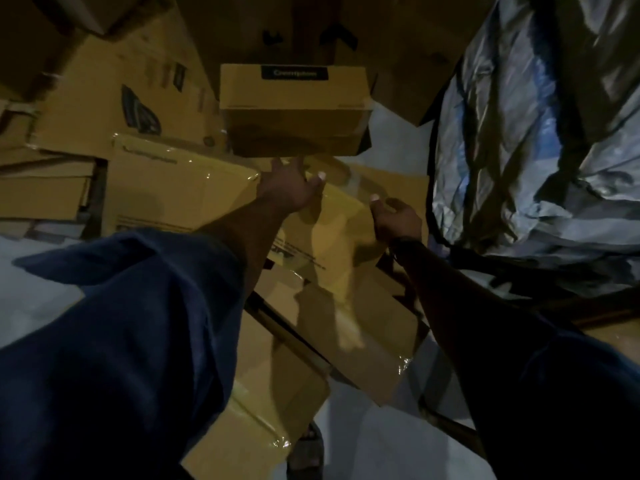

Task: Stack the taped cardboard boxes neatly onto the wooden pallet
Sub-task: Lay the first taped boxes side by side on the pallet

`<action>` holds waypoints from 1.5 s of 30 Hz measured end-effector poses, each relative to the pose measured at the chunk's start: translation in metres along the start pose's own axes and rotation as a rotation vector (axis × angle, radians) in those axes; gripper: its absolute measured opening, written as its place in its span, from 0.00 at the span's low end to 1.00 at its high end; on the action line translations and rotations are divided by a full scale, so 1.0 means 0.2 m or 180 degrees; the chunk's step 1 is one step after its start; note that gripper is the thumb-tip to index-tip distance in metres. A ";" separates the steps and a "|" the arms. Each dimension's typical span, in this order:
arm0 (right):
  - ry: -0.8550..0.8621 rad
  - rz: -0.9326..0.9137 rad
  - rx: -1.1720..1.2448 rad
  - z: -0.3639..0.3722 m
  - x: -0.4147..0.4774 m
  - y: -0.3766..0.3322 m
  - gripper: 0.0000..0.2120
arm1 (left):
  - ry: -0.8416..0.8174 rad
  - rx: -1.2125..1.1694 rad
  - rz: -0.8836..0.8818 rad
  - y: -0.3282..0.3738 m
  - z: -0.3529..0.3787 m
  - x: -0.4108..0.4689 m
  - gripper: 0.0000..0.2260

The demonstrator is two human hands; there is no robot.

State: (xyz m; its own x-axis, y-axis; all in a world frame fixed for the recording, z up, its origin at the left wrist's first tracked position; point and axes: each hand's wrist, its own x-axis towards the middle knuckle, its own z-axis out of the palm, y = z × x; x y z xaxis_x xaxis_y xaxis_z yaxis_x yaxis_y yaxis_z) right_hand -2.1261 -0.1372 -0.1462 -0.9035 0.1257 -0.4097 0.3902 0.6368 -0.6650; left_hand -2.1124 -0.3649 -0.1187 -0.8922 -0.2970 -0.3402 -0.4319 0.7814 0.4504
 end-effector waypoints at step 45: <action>-0.0397 -0.1527 0.0300 0.21 -3.62 0.95 0.30 | 0.1414 -0.1046 -0.0609 -1.37 0.01 -3.96 0.33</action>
State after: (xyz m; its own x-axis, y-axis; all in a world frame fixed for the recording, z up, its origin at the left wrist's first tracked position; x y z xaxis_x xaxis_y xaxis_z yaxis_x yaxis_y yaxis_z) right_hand -1.3894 -0.1384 -0.0017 -0.9592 -0.2598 -0.1117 -0.0444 0.5285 -0.8478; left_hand -1.2879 -0.3427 0.0259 -0.7334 -0.6733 -0.0937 -0.5458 0.5010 0.6716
